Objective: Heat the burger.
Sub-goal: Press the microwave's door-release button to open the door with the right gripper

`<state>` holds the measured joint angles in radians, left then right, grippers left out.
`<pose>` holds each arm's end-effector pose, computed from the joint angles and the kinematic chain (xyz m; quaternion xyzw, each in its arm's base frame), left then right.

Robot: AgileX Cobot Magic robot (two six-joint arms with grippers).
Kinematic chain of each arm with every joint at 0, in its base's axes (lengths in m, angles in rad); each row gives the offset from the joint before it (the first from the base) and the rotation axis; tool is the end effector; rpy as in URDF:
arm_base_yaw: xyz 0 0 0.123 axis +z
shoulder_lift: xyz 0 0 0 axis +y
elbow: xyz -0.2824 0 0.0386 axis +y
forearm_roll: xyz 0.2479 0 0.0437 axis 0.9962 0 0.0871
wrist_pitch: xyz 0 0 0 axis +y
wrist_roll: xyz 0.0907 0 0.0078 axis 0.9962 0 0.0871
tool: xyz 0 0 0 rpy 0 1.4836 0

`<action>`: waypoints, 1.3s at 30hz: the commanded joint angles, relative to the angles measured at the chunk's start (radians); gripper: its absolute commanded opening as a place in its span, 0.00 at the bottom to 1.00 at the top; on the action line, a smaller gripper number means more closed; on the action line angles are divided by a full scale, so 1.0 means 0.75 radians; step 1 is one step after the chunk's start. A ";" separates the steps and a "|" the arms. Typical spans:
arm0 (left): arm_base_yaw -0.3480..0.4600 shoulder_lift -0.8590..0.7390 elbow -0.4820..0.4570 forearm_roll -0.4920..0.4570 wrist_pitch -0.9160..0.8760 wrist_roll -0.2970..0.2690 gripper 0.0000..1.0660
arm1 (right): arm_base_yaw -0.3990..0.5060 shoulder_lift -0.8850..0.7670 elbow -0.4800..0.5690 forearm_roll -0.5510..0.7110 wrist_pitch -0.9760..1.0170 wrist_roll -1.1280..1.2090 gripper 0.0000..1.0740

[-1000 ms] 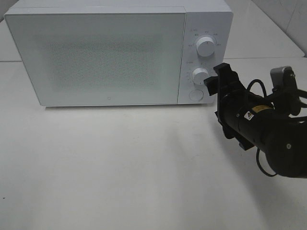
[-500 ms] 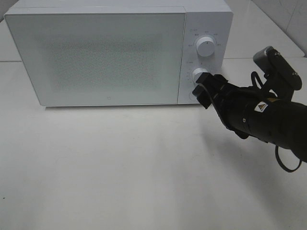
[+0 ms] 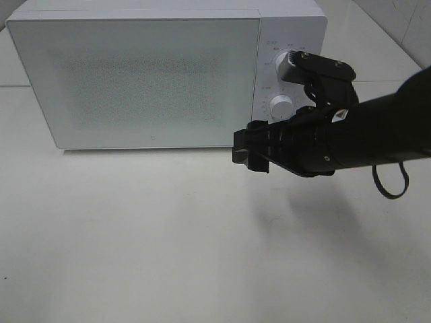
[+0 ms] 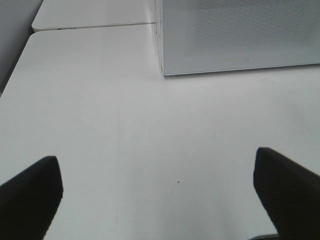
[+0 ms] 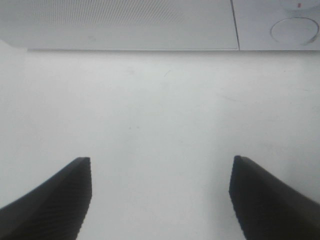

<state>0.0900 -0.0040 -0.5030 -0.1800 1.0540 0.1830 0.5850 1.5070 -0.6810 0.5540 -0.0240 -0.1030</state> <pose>-0.0049 -0.0147 0.2796 0.0428 0.8451 -0.0175 0.5326 0.2417 0.1588 0.1947 -0.0584 0.9087 0.1997 0.3620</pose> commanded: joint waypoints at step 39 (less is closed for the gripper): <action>0.005 -0.031 0.003 -0.001 -0.015 -0.004 0.92 | -0.081 -0.757 -0.184 -0.761 1.441 0.209 0.70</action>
<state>0.0900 -0.0040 -0.5030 -0.1800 1.0540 0.1830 0.5290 1.0230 -0.8690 0.0220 1.0450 0.0490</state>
